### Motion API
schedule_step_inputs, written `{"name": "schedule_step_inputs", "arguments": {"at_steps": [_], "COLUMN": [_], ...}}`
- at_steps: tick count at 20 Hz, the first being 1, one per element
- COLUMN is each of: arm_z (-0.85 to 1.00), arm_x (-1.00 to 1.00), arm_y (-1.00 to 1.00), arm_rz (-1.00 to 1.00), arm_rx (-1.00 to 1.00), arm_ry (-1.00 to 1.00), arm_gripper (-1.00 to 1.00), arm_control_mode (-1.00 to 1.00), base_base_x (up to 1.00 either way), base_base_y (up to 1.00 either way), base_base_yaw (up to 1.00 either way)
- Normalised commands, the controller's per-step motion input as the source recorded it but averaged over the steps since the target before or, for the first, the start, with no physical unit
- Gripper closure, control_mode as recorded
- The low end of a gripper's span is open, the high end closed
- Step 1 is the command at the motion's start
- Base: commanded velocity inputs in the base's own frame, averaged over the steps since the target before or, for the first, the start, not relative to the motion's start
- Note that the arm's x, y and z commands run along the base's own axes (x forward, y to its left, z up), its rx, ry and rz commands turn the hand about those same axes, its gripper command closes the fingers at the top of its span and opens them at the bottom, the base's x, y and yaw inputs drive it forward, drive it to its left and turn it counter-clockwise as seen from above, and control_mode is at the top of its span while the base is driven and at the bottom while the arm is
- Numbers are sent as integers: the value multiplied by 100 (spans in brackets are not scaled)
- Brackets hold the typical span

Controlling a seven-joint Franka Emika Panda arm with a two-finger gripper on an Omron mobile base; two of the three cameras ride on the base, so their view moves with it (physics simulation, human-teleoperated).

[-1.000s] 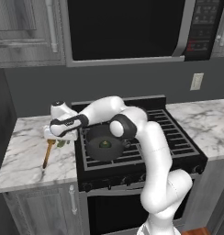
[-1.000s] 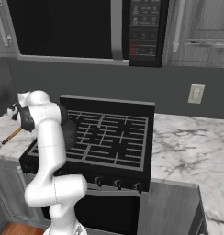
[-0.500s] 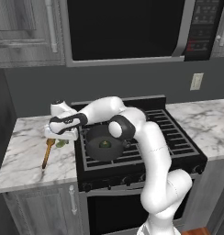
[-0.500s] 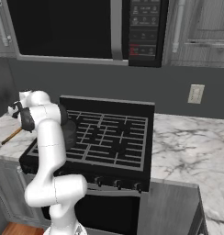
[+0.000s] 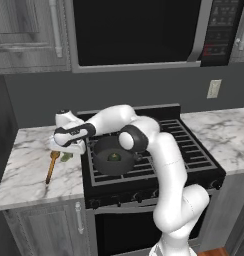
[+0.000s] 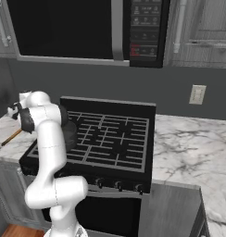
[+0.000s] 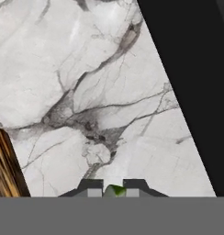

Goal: Put the squash and lemon wedge in the pot. Retrieve the spatula and lightly stir the vegetables in the pot.

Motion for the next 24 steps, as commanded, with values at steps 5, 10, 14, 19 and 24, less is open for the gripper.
{"name": "schedule_step_inputs", "arguments": {"at_steps": [5, 10, 14, 19, 24], "arm_z": [0, 3, 10, 25, 34], "arm_x": [-29, -50, -47, -29, -25], "arm_y": [0, 0, -2, -17, -25], "arm_rz": [-4, -2, -2, -7, -9], "arm_rx": [0, 0, -1, 0, 0], "arm_ry": [-1, -7, -13, -14, -8], "arm_gripper": [100, 100, 100, 100, 100], "arm_control_mode": [-100, -100, -100, -100, -100], "base_base_x": [0, 0, 0, 0, 0], "base_base_y": [0, 0, 0, 0, 0], "base_base_yaw": [0, 0, 0, 0, 0]}}
